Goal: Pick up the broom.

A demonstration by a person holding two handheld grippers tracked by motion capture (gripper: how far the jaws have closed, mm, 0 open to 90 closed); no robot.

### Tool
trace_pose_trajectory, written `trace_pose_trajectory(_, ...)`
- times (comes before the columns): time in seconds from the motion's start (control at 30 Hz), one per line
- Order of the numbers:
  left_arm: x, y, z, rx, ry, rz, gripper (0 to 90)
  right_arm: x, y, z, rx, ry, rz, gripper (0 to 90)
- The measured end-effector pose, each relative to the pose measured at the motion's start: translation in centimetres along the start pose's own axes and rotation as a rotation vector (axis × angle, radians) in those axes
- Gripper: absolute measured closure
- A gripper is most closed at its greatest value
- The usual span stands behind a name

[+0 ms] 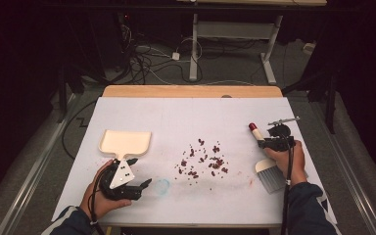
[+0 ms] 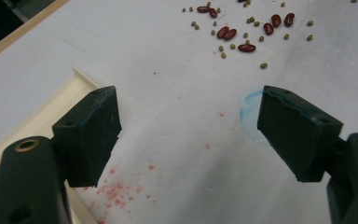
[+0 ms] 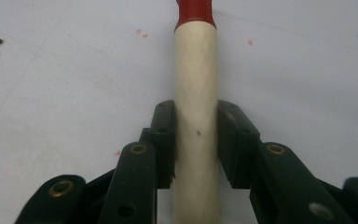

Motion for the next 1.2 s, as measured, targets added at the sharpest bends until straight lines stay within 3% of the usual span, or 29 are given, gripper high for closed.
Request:
trace_pose_trajectory(0.17, 0.0, 0.0, 0.0, -0.001, 0.002, -0.002, 20.7, -0.7, 0.5, -2.0, -0.043, -0.101, -0.017, 70.1)
trace_pose_trajectory(0.33, -0.1, 0.1, -0.2, -0.007, -0.003, -0.003, 20.7, -1.2, 1.6, -4.1, -0.103, -0.213, -0.067, 70.2)
trace_pose_trajectory(0.47, -0.6, 0.1, -0.5, 0.006, -0.024, -0.041, 20.4, -1.7, 3.0, -5.6, -0.159, -0.284, -0.098, 70.2)
trace_pose_trajectory(0.5, -0.9, 0.2, -0.6, 0.007, -0.034, -0.067, 20.3, -1.9, 3.4, -5.9, -0.156, -0.301, -0.113, 70.2)
trace_pose_trajectory(0.63, -1.3, 0.3, -0.7, 0.005, -0.048, -0.08, 20.3, -2.8, 5.0, -6.9, -0.145, -0.372, -0.168, 70.4)
trace_pose_trajectory(0.73, -1.6, 0.2, -0.9, 0.013, -0.063, -0.085, 20.2, -3.1, 5.9, -7.1, -0.147, -0.395, -0.21, 70.5)
trace_pose_trajectory(0.77, -2.2, 0.0, -0.9, 0.038, -0.081, -0.109, 20.2, -3.2, 6.5, -7.2, -0.147, -0.404, -0.233, 70.5)
trace_pose_trajectory(0.87, -3.1, -0.2, -0.8, 0.051, -0.096, -0.115, 20.3, -3.4, 7.1, -7.6, -0.156, -0.438, -0.256, 70.5)
trace_pose_trajectory(0.97, -5.6, -1.1, -0.9, 0.099, -0.143, -0.127, 20.4, -3.7, 8.0, -8.4, -0.164, -0.475, -0.283, 70.6)
trace_pose_trajectory(1.0, -5.6, -1.1, -0.9, 0.099, -0.143, -0.127, 20.6, -3.7, 8.0, -8.4, -0.164, -0.475, -0.283, 70.6)
trace_pose_trajectory(1.07, -7.8, -2.4, -0.6, 0.14, -0.166, -0.127, 21.3, -3.8, 8.9, -9.1, -0.168, -0.486, -0.322, 70.6)
trace_pose_trajectory(1.1, -7.8, -2.4, -0.6, 0.14, -0.166, -0.127, 21.7, -3.9, 9.2, -9.3, -0.173, -0.495, -0.326, 70.6)
trace_pose_trajectory(1.13, -9.5, -3.4, -0.2, 0.174, -0.181, -0.13, 21.8, -3.9, 9.4, -9.4, -0.179, -0.499, -0.324, 70.6)
trace_pose_trajectory(1.2, -10.4, -4.0, -0.1, 0.188, -0.19, -0.131, 22.5, -4.1, 10.0, -10.0, -0.187, -0.516, -0.33, 70.6)
Point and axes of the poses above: each handheld gripper's, and its own axes: z roughly forward along the jaws, x roughly out of its underside, y roughly to its left, the point moved 10 cm from there along z, roughly forward along the jaws, and after that the axes turned 15 degrees about -x, right-handed, at the moved point
